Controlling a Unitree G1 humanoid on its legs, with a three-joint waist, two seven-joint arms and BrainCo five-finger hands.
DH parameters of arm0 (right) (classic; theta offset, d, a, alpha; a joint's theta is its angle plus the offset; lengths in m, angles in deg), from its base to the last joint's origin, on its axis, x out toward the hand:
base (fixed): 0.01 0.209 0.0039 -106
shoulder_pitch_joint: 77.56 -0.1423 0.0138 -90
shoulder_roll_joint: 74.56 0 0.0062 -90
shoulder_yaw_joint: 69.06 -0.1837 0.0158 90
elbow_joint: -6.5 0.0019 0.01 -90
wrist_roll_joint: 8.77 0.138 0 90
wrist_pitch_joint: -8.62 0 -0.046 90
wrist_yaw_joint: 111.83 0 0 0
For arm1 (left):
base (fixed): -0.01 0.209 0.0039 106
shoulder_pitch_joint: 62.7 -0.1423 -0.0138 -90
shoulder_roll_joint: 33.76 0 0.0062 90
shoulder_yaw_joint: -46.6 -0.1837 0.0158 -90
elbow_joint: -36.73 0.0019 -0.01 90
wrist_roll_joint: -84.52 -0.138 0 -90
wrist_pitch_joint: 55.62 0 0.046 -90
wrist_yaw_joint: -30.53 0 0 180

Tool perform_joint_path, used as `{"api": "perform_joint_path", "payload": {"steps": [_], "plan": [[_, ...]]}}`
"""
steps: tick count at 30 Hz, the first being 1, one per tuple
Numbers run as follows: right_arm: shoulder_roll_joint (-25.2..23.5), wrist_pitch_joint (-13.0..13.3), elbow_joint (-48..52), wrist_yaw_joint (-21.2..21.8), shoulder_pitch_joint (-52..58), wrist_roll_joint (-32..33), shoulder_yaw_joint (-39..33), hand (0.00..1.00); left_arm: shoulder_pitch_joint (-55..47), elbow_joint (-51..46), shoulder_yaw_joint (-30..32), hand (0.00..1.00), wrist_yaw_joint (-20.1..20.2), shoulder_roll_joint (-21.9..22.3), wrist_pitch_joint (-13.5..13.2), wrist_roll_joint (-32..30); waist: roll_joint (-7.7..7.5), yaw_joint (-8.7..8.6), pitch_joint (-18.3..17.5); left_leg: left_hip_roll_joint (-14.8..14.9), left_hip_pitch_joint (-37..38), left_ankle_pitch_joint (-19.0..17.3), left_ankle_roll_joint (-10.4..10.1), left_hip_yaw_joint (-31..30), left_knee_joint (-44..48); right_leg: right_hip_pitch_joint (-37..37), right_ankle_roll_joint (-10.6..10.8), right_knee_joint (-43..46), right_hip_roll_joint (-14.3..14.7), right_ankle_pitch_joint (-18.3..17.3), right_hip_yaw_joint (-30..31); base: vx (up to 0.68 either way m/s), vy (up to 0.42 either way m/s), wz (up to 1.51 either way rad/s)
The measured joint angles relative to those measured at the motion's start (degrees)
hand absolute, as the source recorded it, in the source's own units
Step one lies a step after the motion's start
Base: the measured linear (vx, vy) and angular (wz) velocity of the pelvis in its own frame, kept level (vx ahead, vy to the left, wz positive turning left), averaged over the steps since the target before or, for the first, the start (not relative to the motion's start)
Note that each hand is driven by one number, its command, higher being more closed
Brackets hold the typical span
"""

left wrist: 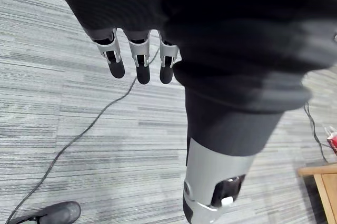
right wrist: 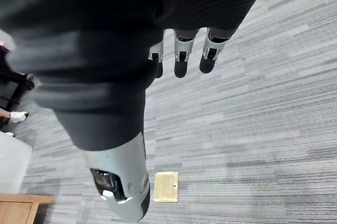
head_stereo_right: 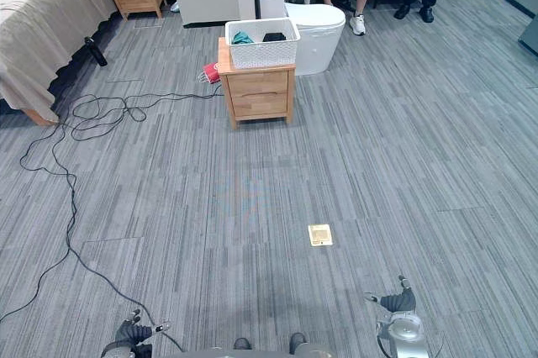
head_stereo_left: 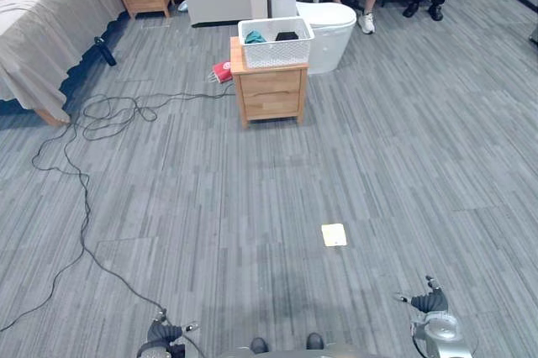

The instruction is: Pick up the laundry basket with both hands and put the clothes into the washing machine.

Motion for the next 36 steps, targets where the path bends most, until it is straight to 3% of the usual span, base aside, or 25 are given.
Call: {"api": "perform_joint_path", "payload": {"steps": [27,33,36], "plan": [[-0.3,-0.8,-3.3,-0.3,-1.2,0.7,-0.1,0.00,1.1,-0.8,-2.1,0.00,-0.1,0.1,0.1,0.0,0.05,-0.04,-0.6,-0.2,-1.8,0.3,-0.2,0.8,-0.8,-0.9,0.7,-3.4,0.0,2.4,0.5,-0.01,-0.005,-0.01],[-0.9,-0.8,-3.3,-0.6,-3.4,1.3,-0.3,0.00,1.8,-2.9,-2.1,0.00,-0.1,0.0,0.1,0.4,-0.21,0.14,0.7,1.0,-7.7,-4.0,1.2,1.9,7.0,-4.5,1.1,-1.7,0.2,2.0,2.0,0.02,0.007,-0.13],[-1.4,-0.9,-3.2,-0.9,-4.9,2.6,-0.5,0.00,2.0,-5.0,-2.3,0.00,-0.2,0.0,0.1,1.1,0.35,0.15,1.7,1.5,-10.8,-8.0,2.0,2.5,12.2,-9.5,2.8,7.8,-0.4,-3.8,2.3,0.03,0.058,-0.08]]}}
